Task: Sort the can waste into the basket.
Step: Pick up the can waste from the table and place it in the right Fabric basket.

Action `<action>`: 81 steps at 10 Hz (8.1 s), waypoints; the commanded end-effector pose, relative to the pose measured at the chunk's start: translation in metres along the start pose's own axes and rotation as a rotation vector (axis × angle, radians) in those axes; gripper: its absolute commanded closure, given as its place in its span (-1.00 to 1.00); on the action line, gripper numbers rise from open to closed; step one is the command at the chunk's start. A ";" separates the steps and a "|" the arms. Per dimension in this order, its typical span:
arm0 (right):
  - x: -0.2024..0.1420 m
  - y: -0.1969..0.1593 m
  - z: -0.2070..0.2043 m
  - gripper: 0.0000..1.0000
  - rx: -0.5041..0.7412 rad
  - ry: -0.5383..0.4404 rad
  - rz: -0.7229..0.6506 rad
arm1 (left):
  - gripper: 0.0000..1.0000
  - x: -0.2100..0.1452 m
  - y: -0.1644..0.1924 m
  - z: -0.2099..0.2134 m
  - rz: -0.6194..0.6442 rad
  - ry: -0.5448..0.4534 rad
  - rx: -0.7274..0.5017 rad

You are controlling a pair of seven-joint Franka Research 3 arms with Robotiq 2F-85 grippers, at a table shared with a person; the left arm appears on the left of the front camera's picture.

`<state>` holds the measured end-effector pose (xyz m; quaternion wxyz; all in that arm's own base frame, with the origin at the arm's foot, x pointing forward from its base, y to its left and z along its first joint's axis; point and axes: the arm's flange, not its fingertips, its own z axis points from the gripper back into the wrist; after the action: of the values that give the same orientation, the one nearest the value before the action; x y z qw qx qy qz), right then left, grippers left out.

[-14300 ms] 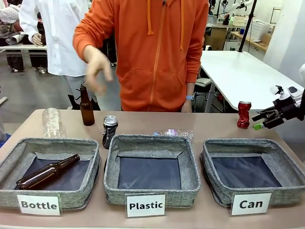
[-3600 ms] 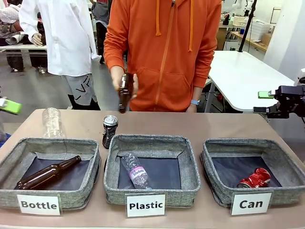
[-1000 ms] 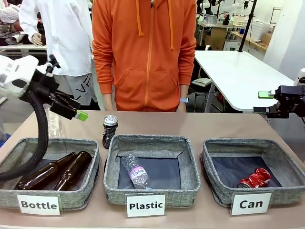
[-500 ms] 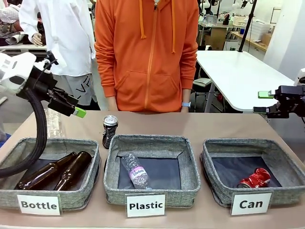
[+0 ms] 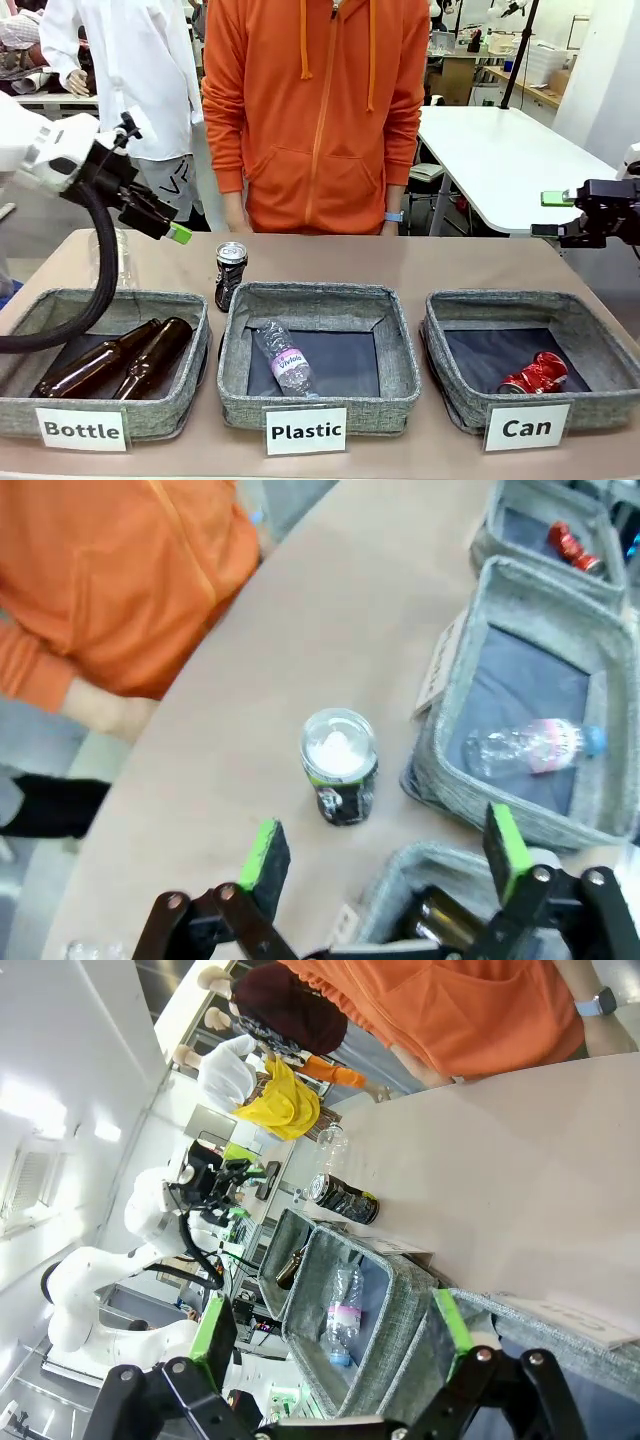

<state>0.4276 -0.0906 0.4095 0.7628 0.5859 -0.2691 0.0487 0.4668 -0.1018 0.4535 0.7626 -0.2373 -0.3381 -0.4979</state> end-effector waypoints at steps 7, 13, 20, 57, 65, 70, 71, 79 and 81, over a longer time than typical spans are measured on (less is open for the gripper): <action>0.001 0.001 0.000 -1.00 0.001 -0.007 0.024 | -1.00 -0.083 0.008 0.173 -0.073 -0.483 -0.125; 0.001 0.001 0.000 -1.00 0.001 -0.007 0.024 | -1.00 -0.177 -0.019 0.277 0.255 -0.569 0.178; 0.001 0.001 0.000 -1.00 0.001 -0.007 0.024 | -1.00 -0.112 0.006 0.206 0.157 -0.377 0.027; 0.001 0.001 0.000 -1.00 0.001 -0.007 0.024 | -1.00 -0.066 0.097 -0.117 -0.340 -0.002 -0.316; 0.001 0.001 0.000 -1.00 0.001 -0.007 0.024 | -1.00 -0.070 0.096 -0.164 -0.312 -0.039 -0.343; 0.001 0.001 0.000 -1.00 0.001 -0.007 0.024 | -1.00 -0.068 0.091 -0.179 -0.307 -0.069 -0.411; 0.001 0.001 0.000 -1.00 0.001 -0.007 0.024 | -1.00 -0.068 0.090 -0.182 -0.291 -0.094 -0.421; 0.001 0.001 0.000 -1.00 0.001 -0.007 0.024 | 1.00 -0.067 0.090 -0.184 -0.280 -0.153 -0.431; 0.001 0.001 0.000 -1.00 0.001 -0.007 0.024 | 1.00 -0.067 0.091 -0.179 -0.276 -0.146 -0.431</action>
<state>0.4275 -0.0906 0.4096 0.7628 0.5858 -0.2693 0.0488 0.5824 -0.1554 0.2799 0.6047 -0.3799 -0.2989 -0.6330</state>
